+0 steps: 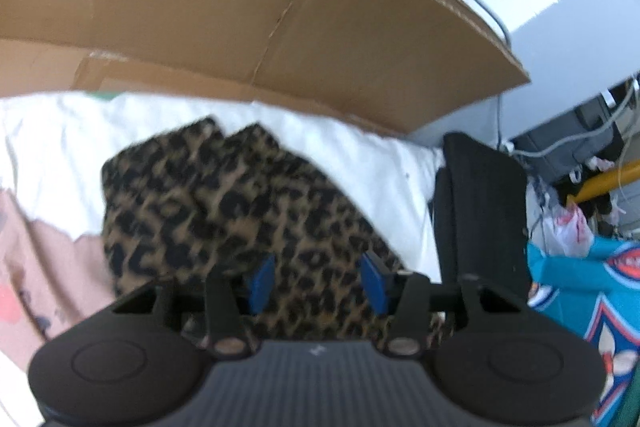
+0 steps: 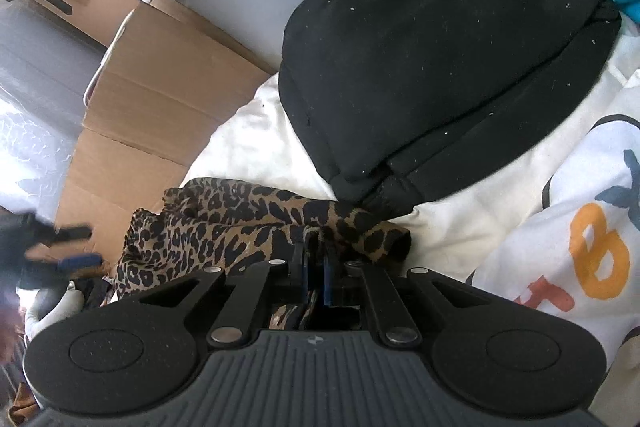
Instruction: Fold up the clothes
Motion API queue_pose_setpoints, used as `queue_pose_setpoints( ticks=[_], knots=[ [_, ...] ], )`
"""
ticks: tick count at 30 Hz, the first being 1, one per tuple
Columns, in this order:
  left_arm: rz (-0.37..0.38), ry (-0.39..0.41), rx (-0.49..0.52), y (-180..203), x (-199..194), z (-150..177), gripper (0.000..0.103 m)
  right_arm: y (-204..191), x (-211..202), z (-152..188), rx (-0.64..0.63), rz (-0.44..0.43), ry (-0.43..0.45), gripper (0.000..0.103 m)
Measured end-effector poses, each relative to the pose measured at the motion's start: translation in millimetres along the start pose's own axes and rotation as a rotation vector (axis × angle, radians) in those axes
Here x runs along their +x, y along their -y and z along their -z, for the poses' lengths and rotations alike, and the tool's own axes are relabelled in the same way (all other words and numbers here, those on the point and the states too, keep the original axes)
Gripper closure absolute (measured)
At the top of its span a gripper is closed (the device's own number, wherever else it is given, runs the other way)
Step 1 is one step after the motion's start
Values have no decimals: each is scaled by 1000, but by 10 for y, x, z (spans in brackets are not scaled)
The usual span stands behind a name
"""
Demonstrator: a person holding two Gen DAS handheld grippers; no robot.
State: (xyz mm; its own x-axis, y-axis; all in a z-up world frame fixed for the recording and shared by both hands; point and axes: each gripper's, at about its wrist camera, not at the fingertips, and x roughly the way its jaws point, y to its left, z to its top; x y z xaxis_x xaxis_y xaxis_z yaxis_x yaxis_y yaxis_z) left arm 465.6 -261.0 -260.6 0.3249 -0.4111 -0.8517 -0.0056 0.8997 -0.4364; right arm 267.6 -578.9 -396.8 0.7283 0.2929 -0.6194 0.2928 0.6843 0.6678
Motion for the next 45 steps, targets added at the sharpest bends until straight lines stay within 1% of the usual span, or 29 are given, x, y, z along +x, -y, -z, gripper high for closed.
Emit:
queue_pose_setpoints(
  ticks=[4, 6, 8, 9, 13, 16, 19, 23, 24, 26, 27, 30, 31, 33, 34, 37, 39, 41, 45],
  knots=[
    [-45, -16, -3, 156, 255, -141, 55, 28, 4, 12, 22, -6, 15, 98],
    [-66, -33, -2, 223, 402, -191, 59, 45, 6, 23, 39, -9, 24, 96],
    [-90, -56, -4, 256, 560, -213, 69, 57, 5, 32, 46, -10, 30, 96],
    [-101, -68, -6, 270, 638, -222, 69, 61, 6, 36, 46, -12, 31, 96],
    [-158, -97, -2, 315, 882, -228, 71, 68, 12, 42, 44, -17, 29, 96],
    [-195, -122, -26, 308, 1017, -235, 70, 55, 12, 43, 31, -23, 22, 96],
    [-260, -152, -67, 268, 1135, -233, 65, 46, 19, 45, 25, -32, 13, 96],
    [-289, -167, -99, 206, 1239, -214, 63, 45, 28, 45, 19, -36, 2, 96],
    [-291, -173, -107, 192, 1265, -205, 62, 52, 30, 43, 20, -37, 0, 96],
    [-296, -186, -116, 166, 1316, -186, 55, 68, 33, 38, 22, -33, -4, 96],
    [-296, -187, -122, 153, 1331, -173, 54, 76, 37, 34, 24, -32, -5, 96],
    [-290, -182, -137, 115, 1342, -133, 52, 88, 51, 18, 29, -30, -8, 96],
    [-289, -180, -137, 106, 1330, -125, 55, 85, 53, 12, 27, -29, -8, 96],
    [-289, -176, -144, 75, 1298, -104, 67, 83, 53, 5, 24, -30, -7, 96],
    [-292, -174, -157, 45, 1275, -92, 77, 86, 53, 3, 24, -31, -6, 96],
    [-255, -168, -198, -62, 1217, -60, 80, 93, 44, 5, 35, -43, 2, 96],
    [-218, -162, -236, -143, 1172, -44, 83, 87, 32, 6, 34, -44, 7, 96],
    [-186, -161, -258, -205, 1119, -26, 92, 87, 14, -1, 41, -49, 13, 96],
    [-158, -146, -262, -235, 994, 27, 94, 96, -45, -23, 57, -53, 36, 96]
  ],
)
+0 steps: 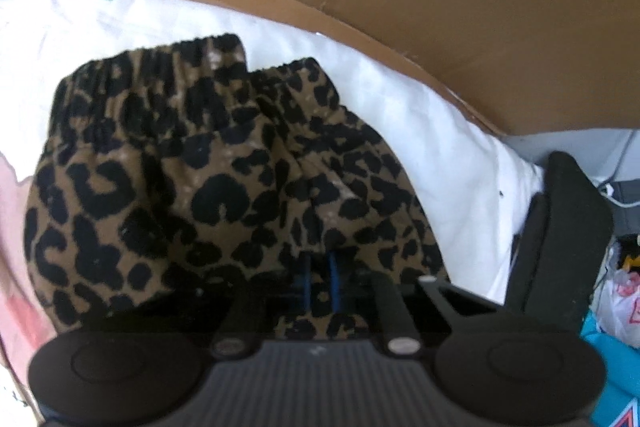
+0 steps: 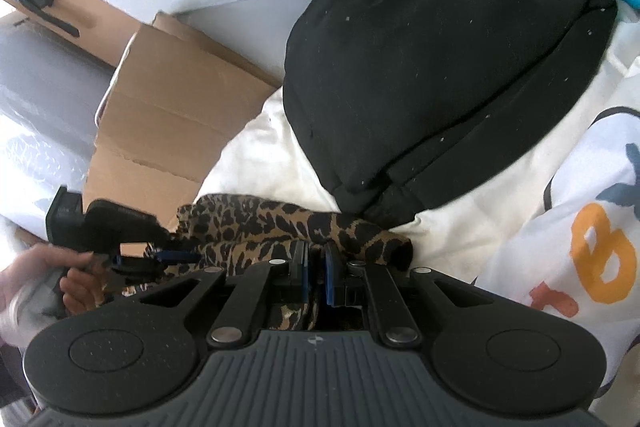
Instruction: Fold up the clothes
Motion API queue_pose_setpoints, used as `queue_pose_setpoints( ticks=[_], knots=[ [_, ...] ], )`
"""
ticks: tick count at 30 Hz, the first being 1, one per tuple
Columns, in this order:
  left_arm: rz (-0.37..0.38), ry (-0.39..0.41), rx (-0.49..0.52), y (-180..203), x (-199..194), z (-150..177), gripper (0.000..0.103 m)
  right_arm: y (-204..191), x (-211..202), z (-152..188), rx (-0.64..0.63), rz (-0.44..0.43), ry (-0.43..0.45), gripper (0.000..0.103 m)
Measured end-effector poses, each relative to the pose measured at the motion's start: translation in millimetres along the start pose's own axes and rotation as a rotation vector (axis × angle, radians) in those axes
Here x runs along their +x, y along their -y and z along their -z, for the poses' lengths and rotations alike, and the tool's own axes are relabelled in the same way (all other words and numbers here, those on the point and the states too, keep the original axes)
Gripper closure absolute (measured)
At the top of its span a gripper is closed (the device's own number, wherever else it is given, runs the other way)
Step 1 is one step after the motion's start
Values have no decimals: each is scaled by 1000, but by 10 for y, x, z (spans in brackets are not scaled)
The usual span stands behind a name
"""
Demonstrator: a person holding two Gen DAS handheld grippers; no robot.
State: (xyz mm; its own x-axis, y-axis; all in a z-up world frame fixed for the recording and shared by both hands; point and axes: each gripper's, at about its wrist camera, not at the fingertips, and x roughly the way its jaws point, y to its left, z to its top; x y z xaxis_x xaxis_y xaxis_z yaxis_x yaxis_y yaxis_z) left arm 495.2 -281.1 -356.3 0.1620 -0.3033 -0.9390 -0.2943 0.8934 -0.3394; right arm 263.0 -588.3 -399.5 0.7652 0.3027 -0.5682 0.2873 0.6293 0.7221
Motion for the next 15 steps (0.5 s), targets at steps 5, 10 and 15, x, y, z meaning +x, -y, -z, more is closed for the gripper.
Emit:
queue_pose_setpoints(
  ticks=[5, 10, 15],
  knots=[
    [6, -5, 4, -73, -28, 69, 94, 10, 4, 17, 0, 2, -6, 96],
    [6, -10, -24, -111, 28, 28, 93, 25, 25, 43, -9, 17, -25, 94],
    [-3, -8, -12, 34, 82, -71, 90, 38, 19, 43, -25, 29, -25, 81]
  ],
)
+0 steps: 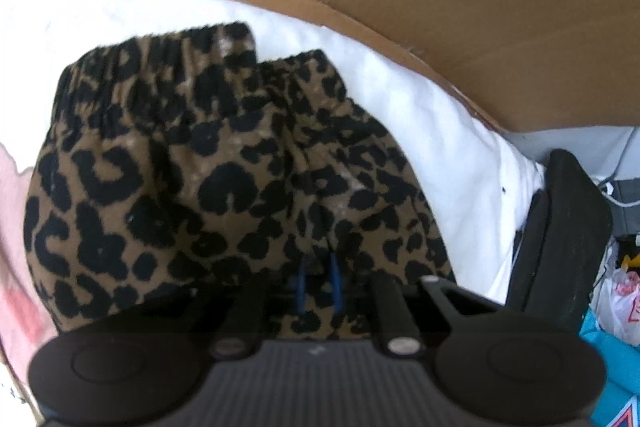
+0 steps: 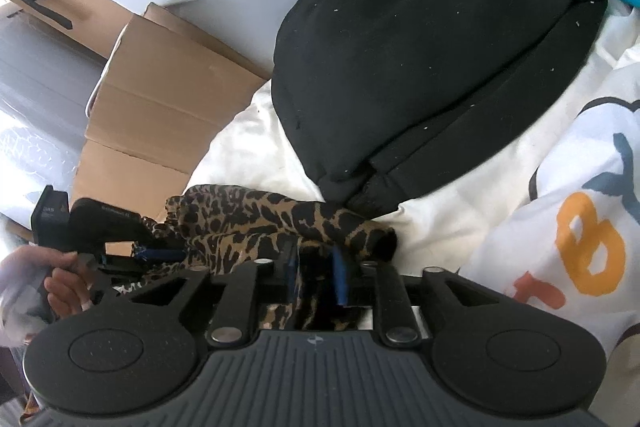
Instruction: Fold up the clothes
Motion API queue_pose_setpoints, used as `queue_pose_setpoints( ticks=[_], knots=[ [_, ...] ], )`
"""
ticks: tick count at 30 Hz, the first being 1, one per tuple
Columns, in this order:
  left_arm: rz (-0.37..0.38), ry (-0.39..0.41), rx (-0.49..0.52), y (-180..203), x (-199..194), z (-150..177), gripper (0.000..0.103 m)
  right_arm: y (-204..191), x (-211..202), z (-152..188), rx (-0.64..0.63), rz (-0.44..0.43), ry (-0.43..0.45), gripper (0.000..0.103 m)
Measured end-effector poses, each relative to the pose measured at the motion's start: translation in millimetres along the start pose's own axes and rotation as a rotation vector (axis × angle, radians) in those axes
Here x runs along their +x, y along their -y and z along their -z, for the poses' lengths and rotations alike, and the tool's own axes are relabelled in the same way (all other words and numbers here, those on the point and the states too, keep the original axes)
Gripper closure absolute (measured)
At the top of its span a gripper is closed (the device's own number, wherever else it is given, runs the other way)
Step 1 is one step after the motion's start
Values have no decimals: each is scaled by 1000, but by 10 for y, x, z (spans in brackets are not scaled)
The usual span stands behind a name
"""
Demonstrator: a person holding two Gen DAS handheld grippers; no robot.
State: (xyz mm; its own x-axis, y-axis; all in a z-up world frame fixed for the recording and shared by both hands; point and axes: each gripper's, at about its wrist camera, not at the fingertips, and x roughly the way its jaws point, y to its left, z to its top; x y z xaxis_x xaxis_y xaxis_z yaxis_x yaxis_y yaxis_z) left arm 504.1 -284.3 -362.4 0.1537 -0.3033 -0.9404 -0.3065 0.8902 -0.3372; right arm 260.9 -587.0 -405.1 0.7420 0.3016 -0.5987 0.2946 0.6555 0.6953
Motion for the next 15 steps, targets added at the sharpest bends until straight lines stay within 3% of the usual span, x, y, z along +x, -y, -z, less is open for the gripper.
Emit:
queue_pose_setpoints(
  ticks=[9, 10, 12, 13, 15],
  knots=[
    [-27, -27, -8, 212, 174, -110, 78, -36, 78, 3, -48, 22, -27, 71],
    [-31, -29, -1, 230, 179, -113, 79, -29, 90, 4, -48, 20, -31, 71],
    [-34, -34, -9, 244, 183, -126, 90, -16, 107, 3, -52, 9, -40, 71],
    [-26, -37, -26, 220, 173, -129, 96, -14, 109, -2, -59, 1, -44, 75],
    [-5, -33, -60, 177, 126, -140, 99, -3, 74, -18, -60, -3, -40, 96]
  ],
)
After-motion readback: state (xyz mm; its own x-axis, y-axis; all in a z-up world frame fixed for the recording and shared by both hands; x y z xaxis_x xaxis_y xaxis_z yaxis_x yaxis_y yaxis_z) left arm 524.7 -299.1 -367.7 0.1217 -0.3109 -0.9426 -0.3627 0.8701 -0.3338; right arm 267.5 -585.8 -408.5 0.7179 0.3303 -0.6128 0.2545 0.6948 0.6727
